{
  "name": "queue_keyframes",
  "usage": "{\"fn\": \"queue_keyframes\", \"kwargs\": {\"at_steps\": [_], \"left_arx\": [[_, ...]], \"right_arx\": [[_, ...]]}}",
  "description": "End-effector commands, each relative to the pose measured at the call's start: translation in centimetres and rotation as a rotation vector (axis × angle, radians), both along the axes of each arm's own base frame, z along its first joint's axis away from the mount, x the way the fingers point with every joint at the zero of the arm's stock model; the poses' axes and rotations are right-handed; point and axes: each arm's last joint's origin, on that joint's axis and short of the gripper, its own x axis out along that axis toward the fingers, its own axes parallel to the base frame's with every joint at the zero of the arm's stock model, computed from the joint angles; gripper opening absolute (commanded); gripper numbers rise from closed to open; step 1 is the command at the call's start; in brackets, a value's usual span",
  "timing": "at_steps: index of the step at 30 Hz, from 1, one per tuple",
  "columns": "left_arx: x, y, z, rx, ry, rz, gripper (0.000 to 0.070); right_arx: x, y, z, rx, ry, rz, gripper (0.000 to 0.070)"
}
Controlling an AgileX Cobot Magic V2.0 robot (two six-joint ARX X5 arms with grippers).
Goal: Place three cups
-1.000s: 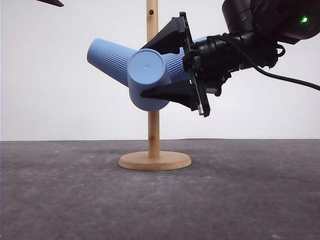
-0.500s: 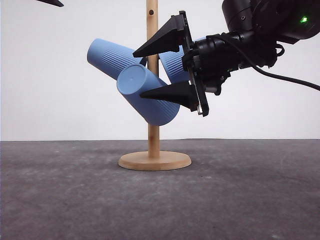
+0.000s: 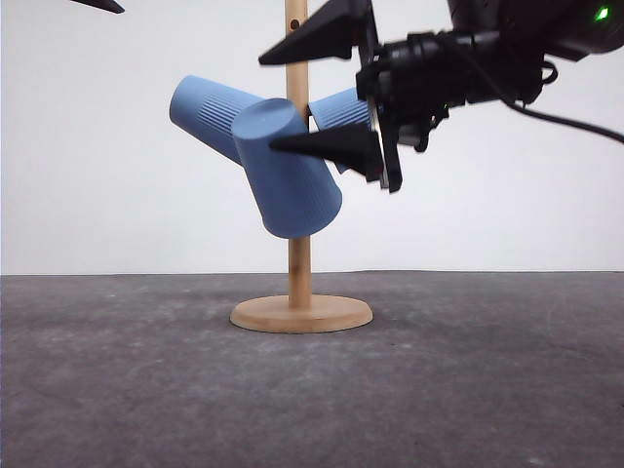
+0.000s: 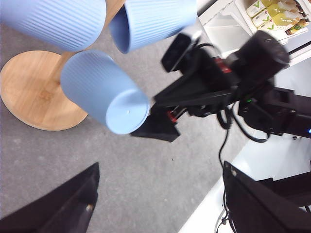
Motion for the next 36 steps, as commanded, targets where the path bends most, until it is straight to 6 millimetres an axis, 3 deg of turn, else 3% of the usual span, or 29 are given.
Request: {"fn": "queue_keyframes", "kwargs": {"at_steps": [1,8,17,22,26,32,36], "left_arx": [[0.0,0.0,0.8,0.001,-0.041,-0.010,0.0486],[0.0,0.0,0.7,0.001,-0.037,-0.010,0.0486],[0.0,0.0,0.7,0.002,-0.032,-0.010,0.0486],[0.0,0.0,0.7,0.002,-0.032,-0.010,0.0486],[-0.1,0.0,0.6,0.006,-0.024,-0.009,0.0481],[-0.4,0.3,0.1,0.099,0.010,0.043,0.0470],[-0.7,0.6,-0.3,0.214,0.015,0.100,0.0427]], "right_arx": [[-0.1,0.1,0.4,-0.001,-0.009,0.007,0.0512],[-0.3,-0.3,-1.3,-0.112,-0.008,-0.002,0.0512],[-0.5,-0.4,-1.3,-0.109,-0.029,0.046,0.0512],[-1.2,-0.7,-0.1,-0.111,-0.085,0.057,0.0512],[-2.9,-1.5,1.6,-0.158,-0.190,0.072,0.0510],[-7.3,-4.0,3.2,-0.499,-0.501,0.064,0.0392],[-10.1,-6.2,4.3,-0.845,-0.736,0.052,0.0387]]}}
